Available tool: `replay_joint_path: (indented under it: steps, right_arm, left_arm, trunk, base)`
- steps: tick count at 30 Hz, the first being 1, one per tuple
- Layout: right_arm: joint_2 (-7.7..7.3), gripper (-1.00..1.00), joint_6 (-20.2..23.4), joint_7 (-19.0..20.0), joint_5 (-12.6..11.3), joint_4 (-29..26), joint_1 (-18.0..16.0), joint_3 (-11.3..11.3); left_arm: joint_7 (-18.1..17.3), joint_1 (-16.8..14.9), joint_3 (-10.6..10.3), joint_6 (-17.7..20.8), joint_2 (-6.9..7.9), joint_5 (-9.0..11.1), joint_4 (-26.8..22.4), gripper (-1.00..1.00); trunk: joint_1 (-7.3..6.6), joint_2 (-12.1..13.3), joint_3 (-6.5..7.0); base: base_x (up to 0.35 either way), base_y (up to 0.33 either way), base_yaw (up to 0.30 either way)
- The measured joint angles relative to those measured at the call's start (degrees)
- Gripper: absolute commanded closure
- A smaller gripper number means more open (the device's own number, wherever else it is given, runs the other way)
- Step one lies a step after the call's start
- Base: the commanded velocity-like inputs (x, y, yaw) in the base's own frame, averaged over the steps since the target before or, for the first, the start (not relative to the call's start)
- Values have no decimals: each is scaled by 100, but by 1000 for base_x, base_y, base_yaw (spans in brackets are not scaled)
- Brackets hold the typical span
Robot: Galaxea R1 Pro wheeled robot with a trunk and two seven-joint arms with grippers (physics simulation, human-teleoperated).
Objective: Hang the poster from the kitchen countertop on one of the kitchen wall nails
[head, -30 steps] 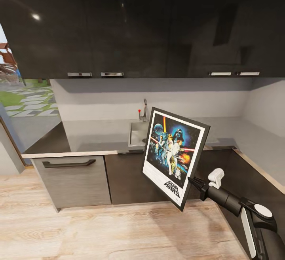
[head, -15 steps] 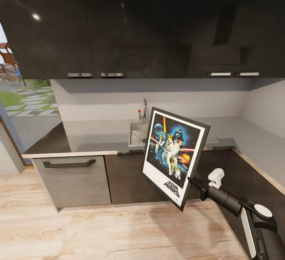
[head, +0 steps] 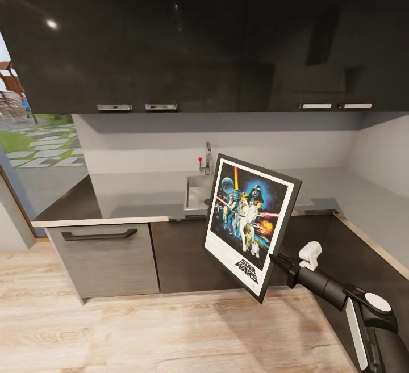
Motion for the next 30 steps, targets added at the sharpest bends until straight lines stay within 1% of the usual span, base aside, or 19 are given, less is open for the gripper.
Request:
replay_joint_path:
  steps: [7, 11, 16, 25, 30]
  right_arm:
    - [0, 100, 0, 7, 0, 0, 0, 0]
    - [0, 100, 0, 4, 0, -3, 0, 3]
    - [-1, 100, 2, 0, -3, -6, 0, 6]
    - [-1, 100, 2, -1, -4, -7, 0, 9]
    - [0, 100, -4, -7, 0, -8, 0, 9]
  left_arm:
    - [9, 0, 13, -3, -1, -3, 0, -100]
    - [12, 0, 21, -2, -1, -4, 2, -100]
    - [12, 1, 31, -1, 0, 1, 1, -100]
    - [10, 1, 43, 0, -2, 3, -4, -100]
    - [12, 0, 42, -2, -1, 3, -4, -100]
  trunk:
    - [0, 0, 0]
    - [0, 0, 0]
    - [0, 0, 0]
    - [0, 0, 0]
    - [0, 0, 0]
  base:
    - [0, 0, 4]
    - [0, 37, 156]
    - [0, 193, 247]
    - [0, 272, 286]
    - [0, 95, 292]
